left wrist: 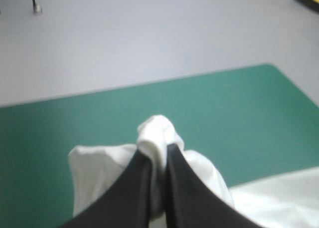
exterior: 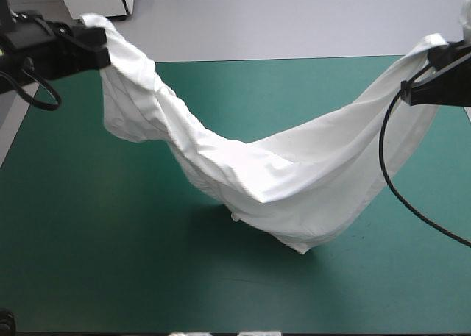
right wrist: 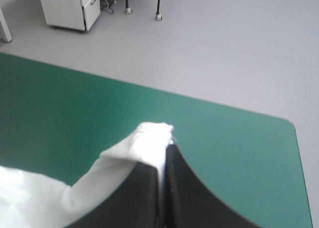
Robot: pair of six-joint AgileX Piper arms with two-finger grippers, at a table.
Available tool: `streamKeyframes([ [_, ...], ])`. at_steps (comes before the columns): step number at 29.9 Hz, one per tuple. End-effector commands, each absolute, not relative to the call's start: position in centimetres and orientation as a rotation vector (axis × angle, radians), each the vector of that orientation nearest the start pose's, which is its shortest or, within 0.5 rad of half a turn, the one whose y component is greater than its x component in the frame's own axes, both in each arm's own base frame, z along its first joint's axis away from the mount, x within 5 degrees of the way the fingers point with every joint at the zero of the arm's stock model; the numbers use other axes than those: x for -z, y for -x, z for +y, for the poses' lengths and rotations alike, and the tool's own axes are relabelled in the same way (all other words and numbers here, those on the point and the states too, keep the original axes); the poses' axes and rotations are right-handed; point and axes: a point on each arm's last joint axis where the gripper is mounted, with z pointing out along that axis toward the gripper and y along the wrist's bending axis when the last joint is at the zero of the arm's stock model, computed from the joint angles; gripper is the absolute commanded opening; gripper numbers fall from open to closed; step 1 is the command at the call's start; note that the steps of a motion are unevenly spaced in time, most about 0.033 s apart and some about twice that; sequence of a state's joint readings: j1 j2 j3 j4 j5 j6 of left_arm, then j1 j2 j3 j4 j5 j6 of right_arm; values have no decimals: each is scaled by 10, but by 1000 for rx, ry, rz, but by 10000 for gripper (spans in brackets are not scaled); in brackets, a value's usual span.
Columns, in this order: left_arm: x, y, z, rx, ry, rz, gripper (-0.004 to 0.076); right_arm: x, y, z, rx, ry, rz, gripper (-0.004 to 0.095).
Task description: Fold the cloth
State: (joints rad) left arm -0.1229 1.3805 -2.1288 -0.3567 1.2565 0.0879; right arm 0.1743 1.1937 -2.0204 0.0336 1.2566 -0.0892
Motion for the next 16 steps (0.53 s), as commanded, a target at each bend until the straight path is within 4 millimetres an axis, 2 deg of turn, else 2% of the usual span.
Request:
streamKeyframes([
  [1,-537,-232,-59,426,-318,2036,-9,-562,-177,32,-81,244,1886,-13],
  [7,-455,-302,-61,342,-305,2200,-9,-485,-263,35,21,141,2036,-13],
  [10,-432,-336,-62,315,-275,2201,-9,-453,-308,41,62,169,2067,-13],
  [16,-394,-399,-67,288,-221,2158,-9,-412,-382,48,106,132,2062,-13],
])
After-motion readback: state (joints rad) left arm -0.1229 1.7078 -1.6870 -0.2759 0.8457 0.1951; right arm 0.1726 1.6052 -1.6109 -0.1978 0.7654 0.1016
